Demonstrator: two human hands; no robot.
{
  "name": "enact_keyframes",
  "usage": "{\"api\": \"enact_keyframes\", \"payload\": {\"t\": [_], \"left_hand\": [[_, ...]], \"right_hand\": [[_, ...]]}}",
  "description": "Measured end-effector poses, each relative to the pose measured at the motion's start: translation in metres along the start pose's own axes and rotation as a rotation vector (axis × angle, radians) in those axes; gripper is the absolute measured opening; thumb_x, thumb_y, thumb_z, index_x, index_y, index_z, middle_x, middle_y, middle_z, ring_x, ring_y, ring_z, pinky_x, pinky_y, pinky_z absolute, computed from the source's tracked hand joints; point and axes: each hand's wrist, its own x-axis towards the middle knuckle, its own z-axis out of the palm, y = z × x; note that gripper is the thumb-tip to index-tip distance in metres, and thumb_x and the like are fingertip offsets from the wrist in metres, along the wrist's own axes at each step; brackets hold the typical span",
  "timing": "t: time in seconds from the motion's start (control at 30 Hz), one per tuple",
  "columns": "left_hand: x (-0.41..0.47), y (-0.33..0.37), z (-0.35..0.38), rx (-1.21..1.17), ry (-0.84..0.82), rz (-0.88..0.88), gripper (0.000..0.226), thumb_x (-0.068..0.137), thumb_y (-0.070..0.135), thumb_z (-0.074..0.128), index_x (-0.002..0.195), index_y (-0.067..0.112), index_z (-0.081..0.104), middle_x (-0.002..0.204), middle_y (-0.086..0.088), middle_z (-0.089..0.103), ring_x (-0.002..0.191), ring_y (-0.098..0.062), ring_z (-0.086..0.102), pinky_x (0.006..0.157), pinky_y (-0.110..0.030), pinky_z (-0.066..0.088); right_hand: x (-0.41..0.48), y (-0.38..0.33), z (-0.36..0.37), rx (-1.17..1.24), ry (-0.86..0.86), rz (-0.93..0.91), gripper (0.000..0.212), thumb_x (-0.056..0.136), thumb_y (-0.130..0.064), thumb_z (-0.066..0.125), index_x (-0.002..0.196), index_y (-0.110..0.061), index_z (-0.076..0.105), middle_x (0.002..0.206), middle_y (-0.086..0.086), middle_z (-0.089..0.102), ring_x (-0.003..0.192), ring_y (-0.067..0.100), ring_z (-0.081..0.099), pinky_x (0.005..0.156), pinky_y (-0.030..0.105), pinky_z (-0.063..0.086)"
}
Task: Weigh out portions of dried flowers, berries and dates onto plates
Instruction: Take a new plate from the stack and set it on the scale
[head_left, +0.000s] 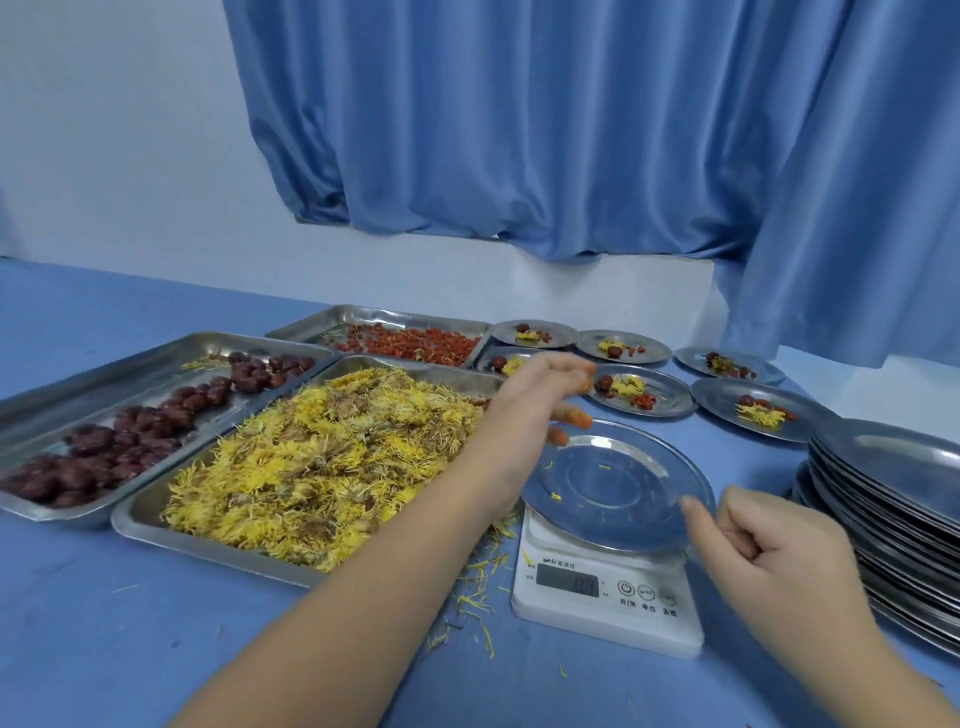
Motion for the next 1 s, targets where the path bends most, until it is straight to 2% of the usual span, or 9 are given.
{"api": "enact_keyframes", "payload": {"t": [0.17,0.27,0.37,0.47,0.6,0.7,0.87,0.93,1.0], "left_hand": [[-0.01,0.004,-0.027,0.256,0.03,-0.05,0.01,0.094,0.024,0.055,0.094,0.029,0.064,0.095,0.01,0.065,0.074,-0.005,0.065,0.066,-0.022,0.047],[-0.01,0.024,-0.064,0.58,0.106,0.009,0.01,0.093,0.033,0.055,0.096,0.036,0.064,0.091,0.014,0.067,0.071,-0.001,0.063,0.058,-0.016,0.047],[-0.002,0.043,-0.112,0.911,0.154,0.011,0.01,0.094,0.036,0.053,0.098,0.039,0.062,0.091,0.017,0.064,0.065,0.007,0.058,0.053,-0.016,0.045],[0.013,0.049,-0.158,1.226,0.126,-0.093,0.018,0.096,0.026,0.052,0.11,0.033,0.061,0.112,0.014,0.062,0.088,0.0,0.057,0.07,-0.018,0.042],[0.023,0.046,-0.199,1.585,-0.004,-0.396,0.048,0.088,0.011,0.051,0.133,0.027,0.052,0.145,-0.001,0.046,0.123,-0.019,0.048,0.098,-0.037,0.042],[0.022,0.039,-0.204,1.618,-0.077,-0.496,0.059,0.084,0.006,0.053,0.139,0.026,0.049,0.152,-0.002,0.039,0.128,-0.02,0.048,0.1,-0.036,0.046],[0.022,0.033,-0.202,1.528,0.039,-0.394,0.048,0.083,0.011,0.065,0.129,0.025,0.058,0.132,-0.002,0.057,0.1,-0.014,0.059,0.077,-0.025,0.051],[0.024,0.036,-0.202,1.444,0.077,-0.362,0.042,0.083,0.018,0.072,0.123,0.025,0.06,0.119,0.0,0.062,0.092,-0.012,0.061,0.067,-0.022,0.047],[0.025,0.042,-0.202,1.384,0.11,-0.323,0.037,0.081,0.026,0.076,0.116,0.026,0.063,0.115,0.001,0.063,0.095,-0.014,0.06,0.074,-0.026,0.043]], "right_hand": [[0.018,-0.015,0.019,0.001,0.055,-0.072,0.051,0.079,-0.02,0.062,0.055,-0.018,0.017,0.048,-0.012,0.013,0.047,0.009,0.02,0.045,0.024,0.024],[0.011,-0.013,0.029,-0.07,0.033,-0.184,0.045,0.084,-0.031,0.052,0.055,-0.022,0.019,0.043,-0.004,0.02,0.043,0.009,0.018,0.045,0.028,0.026],[0.002,-0.01,0.032,-0.076,0.023,-0.223,0.046,0.084,-0.032,0.051,0.048,-0.017,0.026,0.042,-0.001,0.026,0.04,0.014,0.021,0.044,0.028,0.027],[-0.001,-0.014,0.033,-0.065,0.026,-0.246,0.047,0.083,-0.031,0.052,0.046,-0.014,0.028,0.042,-0.002,0.027,0.043,0.012,0.019,0.043,0.027,0.027],[-0.002,-0.018,0.033,-0.061,0.006,-0.247,0.045,0.083,-0.032,0.051,0.047,-0.015,0.029,0.042,-0.002,0.028,0.046,0.009,0.017,0.043,0.025,0.026],[-0.002,-0.017,0.031,-0.06,-0.009,-0.218,0.044,0.084,-0.033,0.05,0.05,-0.018,0.026,0.044,-0.004,0.025,0.046,0.009,0.018,0.043,0.026,0.026],[0.0,-0.016,0.028,-0.045,-0.014,-0.177,0.042,0.083,-0.034,0.05,0.058,-0.023,0.018,0.051,-0.011,0.015,0.046,0.007,0.017,0.044,0.027,0.027],[-0.001,-0.014,0.027,-0.023,-0.016,-0.162,0.043,0.083,-0.034,0.051,0.058,-0.025,0.018,0.05,-0.01,0.015,0.046,0.008,0.017,0.043,0.028,0.028],[-0.001,-0.012,0.026,-0.019,-0.021,-0.143,0.046,0.083,-0.031,0.056,0.058,-0.025,0.018,0.05,-0.009,0.015,0.046,0.008,0.017,0.043,0.028,0.027]]}}
